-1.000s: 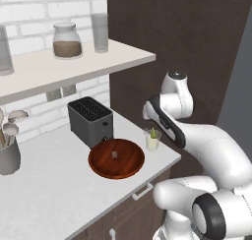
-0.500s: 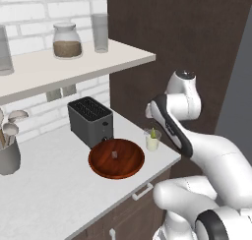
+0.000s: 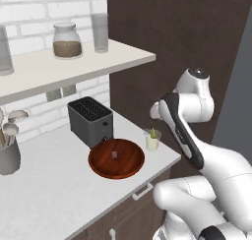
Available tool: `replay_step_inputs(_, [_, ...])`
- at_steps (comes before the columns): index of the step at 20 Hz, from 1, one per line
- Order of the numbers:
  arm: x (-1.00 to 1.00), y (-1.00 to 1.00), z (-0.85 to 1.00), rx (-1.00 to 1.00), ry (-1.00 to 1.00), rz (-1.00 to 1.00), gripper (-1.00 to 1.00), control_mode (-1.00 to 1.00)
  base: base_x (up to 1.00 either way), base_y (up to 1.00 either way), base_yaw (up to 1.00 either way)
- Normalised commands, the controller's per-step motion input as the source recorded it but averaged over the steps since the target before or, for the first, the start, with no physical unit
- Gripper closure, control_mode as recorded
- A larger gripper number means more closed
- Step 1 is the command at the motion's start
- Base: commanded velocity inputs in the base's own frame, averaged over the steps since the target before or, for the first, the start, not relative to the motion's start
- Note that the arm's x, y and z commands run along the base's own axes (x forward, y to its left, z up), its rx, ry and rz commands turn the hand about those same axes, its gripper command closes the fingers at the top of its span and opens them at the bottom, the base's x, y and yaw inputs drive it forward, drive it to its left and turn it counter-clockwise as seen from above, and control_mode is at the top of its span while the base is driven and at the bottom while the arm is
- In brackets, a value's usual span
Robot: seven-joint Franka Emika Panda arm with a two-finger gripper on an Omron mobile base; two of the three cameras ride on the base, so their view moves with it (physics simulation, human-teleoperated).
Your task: Grab a lemon wedge from the fridge and one ice cube from the ice bowl, and put them in the glass of lemonade.
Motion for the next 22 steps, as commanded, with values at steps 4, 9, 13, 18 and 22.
replay_step_inputs(4, [-1.0, 0.0, 0.2, 0.0, 0.0, 0.07, -1.0, -1.0, 0.0, 0.0, 0.0])
replay_step_inputs(9, [-0.95, 0.1, 0.29, 0.0, 0.0, 0.08, -1.0, -1.0, 0.0, 0.0, 0.0])
replay_step_inputs(13, [-0.63, 0.36, 0.28, -0.02, 0.0, 0.12, -1.0, -1.0, 0.0, 0.0, 0.0])
replay_step_inputs(18, [-0.2, 0.41, 0.35, -0.04, 0.0, 0.08, -1.0, -1.0, 0.0, 0.0, 0.0])
replay_step_inputs(22, [-0.35, 0.19, 0.06, -0.02, 0.0, 0.01, -1.0, -1.0, 0.0, 0.0, 0.0])
